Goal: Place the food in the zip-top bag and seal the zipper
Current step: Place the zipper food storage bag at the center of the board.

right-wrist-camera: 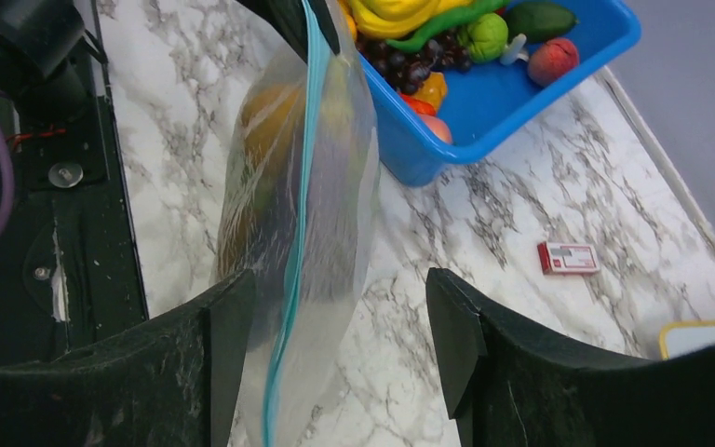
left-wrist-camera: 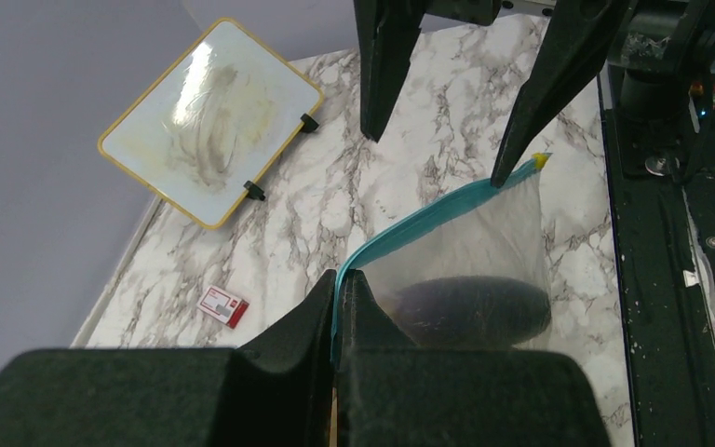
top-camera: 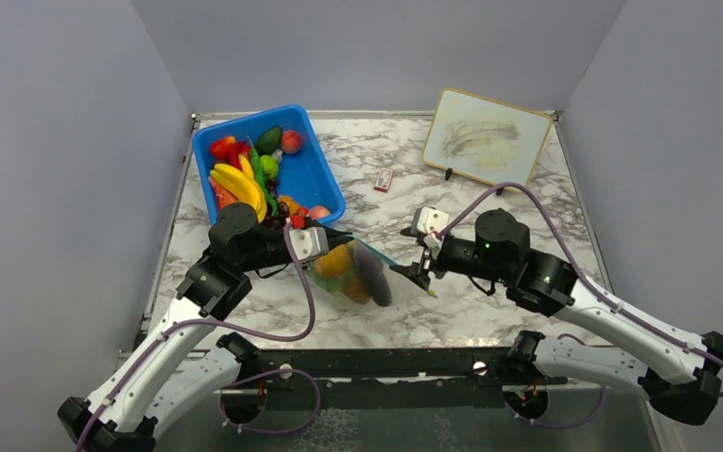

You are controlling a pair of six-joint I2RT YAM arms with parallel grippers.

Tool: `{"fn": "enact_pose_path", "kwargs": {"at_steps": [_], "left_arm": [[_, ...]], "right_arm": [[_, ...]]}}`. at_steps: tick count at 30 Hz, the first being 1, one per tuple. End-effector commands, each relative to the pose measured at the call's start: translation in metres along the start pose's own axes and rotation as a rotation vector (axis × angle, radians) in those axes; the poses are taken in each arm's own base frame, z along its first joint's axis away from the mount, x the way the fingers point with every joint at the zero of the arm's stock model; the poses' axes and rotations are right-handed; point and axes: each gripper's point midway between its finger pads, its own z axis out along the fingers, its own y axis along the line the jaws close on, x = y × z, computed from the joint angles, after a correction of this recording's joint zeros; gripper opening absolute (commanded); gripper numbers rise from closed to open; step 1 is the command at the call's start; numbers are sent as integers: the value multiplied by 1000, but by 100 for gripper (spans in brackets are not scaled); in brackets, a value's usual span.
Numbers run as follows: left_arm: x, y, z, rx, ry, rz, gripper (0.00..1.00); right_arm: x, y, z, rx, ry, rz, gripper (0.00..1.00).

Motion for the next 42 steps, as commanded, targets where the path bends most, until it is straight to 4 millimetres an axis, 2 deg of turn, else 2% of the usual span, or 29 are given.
{"fn": "enact_pose_path", "kwargs": {"at_steps": [1, 6, 7, 10, 11, 12, 15, 18, 20, 23, 30, 31, 36, 39, 42], "left_arm": [[-19, -2, 2, 31, -79, 36, 0], [-19, -2, 3, 30, -88, 29, 0], [-19, -2, 3, 27, -88, 27, 0], [-18, -1, 3, 15, -86, 15, 0], [-17, 0, 3, 6, -84, 10, 0], [-16, 1, 3, -2, -81, 6, 1], [-13, 7, 2, -41, -69, 1, 21], [-11, 15, 0, -90, -55, -2, 41], [-9, 21, -3, -132, -44, -12, 51], [-7, 30, -5, -191, -31, -26, 60], [-9, 53, -15, -343, -36, -69, 90], [-8, 55, -16, -358, -36, -69, 98], [2, 59, -22, -419, -13, -81, 99], [3, 61, -25, -438, -16, -77, 99], [3, 62, -24, -441, -18, -99, 99]], "right_arm": [[-20, 13, 19, -100, -102, -12, 68], [-6, 23, 32, -145, -71, 27, 63], [-4, 23, 33, -145, -62, 31, 56], [1, 14, 33, -86, -27, 77, 12], [1, 11, 32, -69, -21, 86, 3], [1, 9, 32, -54, -21, 91, 1], [10, 6, 33, -22, 0, 143, 1], [33, 6, 37, 16, 84, 227, 1], [43, 4, 37, 45, 130, 263, 1], [48, -1, 34, 87, 166, 284, 1], [86, -51, 25, 333, 374, 261, 1], [91, -58, 24, 357, 394, 265, 1], [110, -107, 9, 532, 449, 264, 1], [129, -138, -2, 635, 499, 262, 1], [145, -159, -13, 723, 543, 288, 1]]}}
